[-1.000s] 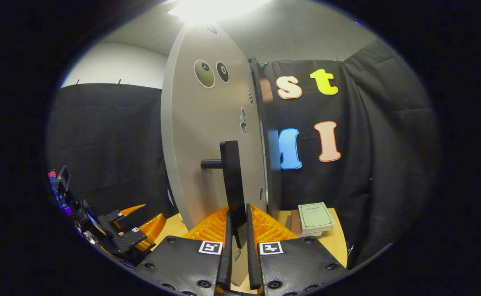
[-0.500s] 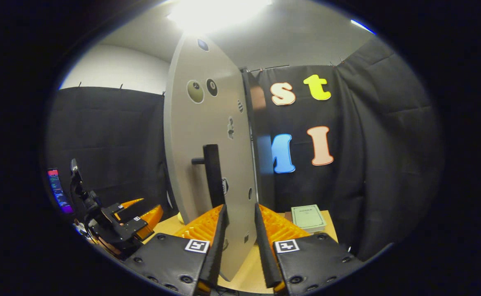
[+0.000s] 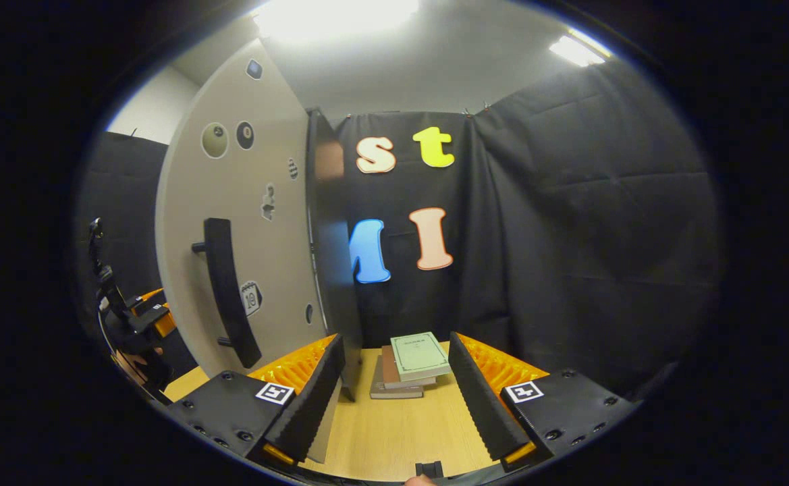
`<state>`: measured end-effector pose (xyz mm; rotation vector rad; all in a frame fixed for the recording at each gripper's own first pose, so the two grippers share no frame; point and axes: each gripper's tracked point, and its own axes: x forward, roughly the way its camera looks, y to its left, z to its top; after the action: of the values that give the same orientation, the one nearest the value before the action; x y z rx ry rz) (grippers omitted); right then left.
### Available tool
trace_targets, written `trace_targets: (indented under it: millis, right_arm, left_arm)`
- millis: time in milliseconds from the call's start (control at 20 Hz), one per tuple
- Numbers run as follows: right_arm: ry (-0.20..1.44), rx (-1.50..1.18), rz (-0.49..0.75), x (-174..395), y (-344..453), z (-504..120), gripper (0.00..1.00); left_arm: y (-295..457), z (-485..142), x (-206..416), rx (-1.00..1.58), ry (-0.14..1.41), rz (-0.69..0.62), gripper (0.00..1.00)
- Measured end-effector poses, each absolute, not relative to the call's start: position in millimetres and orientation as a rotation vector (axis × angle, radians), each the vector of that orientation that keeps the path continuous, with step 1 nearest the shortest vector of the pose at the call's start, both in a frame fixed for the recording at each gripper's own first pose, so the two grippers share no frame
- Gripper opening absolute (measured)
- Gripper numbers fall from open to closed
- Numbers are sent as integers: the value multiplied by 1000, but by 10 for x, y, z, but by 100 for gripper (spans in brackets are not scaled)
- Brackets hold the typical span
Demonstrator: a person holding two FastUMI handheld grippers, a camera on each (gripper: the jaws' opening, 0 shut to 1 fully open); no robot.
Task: Open the cabinet door with the right hand, grasp the bottle in the cabinet with the left hand and place it on the coaster, then close the cabinet door with the right hand.
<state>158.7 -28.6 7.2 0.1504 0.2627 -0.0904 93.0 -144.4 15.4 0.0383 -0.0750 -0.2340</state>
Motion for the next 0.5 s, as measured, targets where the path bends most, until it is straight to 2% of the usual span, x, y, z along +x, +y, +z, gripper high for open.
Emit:
trace_targets:
  millis: [300, 350, 500]
  right_arm:
    - [221, 138, -281, 1625, -472, 129, 98]
    - [220, 129, -301, 1618, -486, 135, 98]
    - [217, 105, -353, 1598, -531, 144, 98]
  left_arm:
    - [-1507, 29, 1742, 6, -55, -314, 81]
    - [-1514, -5, 1873, -3, -49, -322, 79]
    - [-1561, -145, 2304, -35, -25, -355, 81]
